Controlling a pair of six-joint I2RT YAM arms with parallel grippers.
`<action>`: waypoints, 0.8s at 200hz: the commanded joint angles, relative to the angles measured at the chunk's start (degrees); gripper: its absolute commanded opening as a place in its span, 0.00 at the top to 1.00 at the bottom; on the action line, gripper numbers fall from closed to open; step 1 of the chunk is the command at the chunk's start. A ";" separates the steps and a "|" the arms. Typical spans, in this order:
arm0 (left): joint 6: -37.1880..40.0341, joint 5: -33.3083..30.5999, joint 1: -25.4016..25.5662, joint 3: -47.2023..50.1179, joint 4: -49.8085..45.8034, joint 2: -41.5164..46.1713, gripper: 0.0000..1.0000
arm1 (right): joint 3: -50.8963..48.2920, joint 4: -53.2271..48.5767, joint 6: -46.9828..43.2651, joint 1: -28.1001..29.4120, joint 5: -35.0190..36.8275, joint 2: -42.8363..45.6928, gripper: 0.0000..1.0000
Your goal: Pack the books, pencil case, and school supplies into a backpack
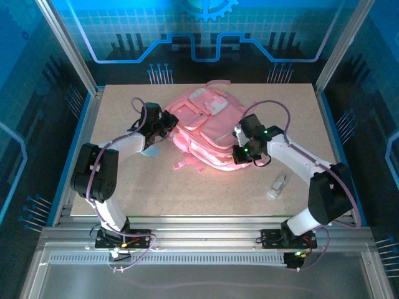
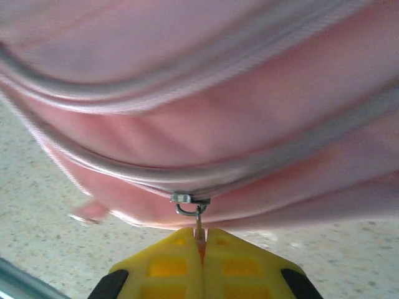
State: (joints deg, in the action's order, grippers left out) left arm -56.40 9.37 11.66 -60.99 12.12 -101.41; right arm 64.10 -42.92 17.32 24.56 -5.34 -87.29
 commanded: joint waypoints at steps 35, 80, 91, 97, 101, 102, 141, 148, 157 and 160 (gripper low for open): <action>5.12 9.05 -4.07 -17.67 -3.37 -11.44 0.49 | 1.81 1.66 1.51 -0.79 -11.46 0.95 1.00; 5.59 10.66 -3.75 -12.20 -6.52 -3.52 0.18 | 6.75 16.07 8.89 1.30 -19.02 -5.60 1.00; 4.78 10.59 -3.45 -8.60 -6.85 0.03 0.18 | 9.50 17.77 9.79 2.15 -19.55 -7.96 1.00; 4.27 10.35 -3.11 -6.31 -6.85 2.14 0.18 | 11.16 18.35 10.12 2.61 -19.90 -9.44 1.00; 3.80 10.05 -2.91 -4.80 -6.85 3.51 0.18 | 12.21 18.60 10.23 2.91 -20.17 -10.34 1.00; 3.74 9.97 -2.89 -4.38 -6.80 3.86 0.17 | 12.60 18.71 10.25 3.02 -20.29 -10.53 1.00; -1.25 5.23 1.90 8.72 -3.82 14.69 0.17 | 21.34 20.94 11.68 6.14 -23.06 -16.51 1.00; -2.49 4.30 3.06 9.93 -2.98 15.42 0.17 | 22.41 20.75 11.51 6.80 -23.67 -17.14 1.00; -3.32 3.76 4.45 10.39 -2.06 15.64 0.18 | 23.39 20.36 11.42 7.54 -24.31 -17.73 1.00; -3.36 3.49 4.80 10.33 -2.02 15.53 0.18 | 23.56 20.29 11.40 7.86 -24.43 -17.89 1.00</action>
State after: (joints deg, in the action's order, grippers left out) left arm -55.94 15.79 13.23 -53.17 7.55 -87.18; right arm 83.29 -26.65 27.97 30.37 -25.41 -104.33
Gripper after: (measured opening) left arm 0.827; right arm 0.056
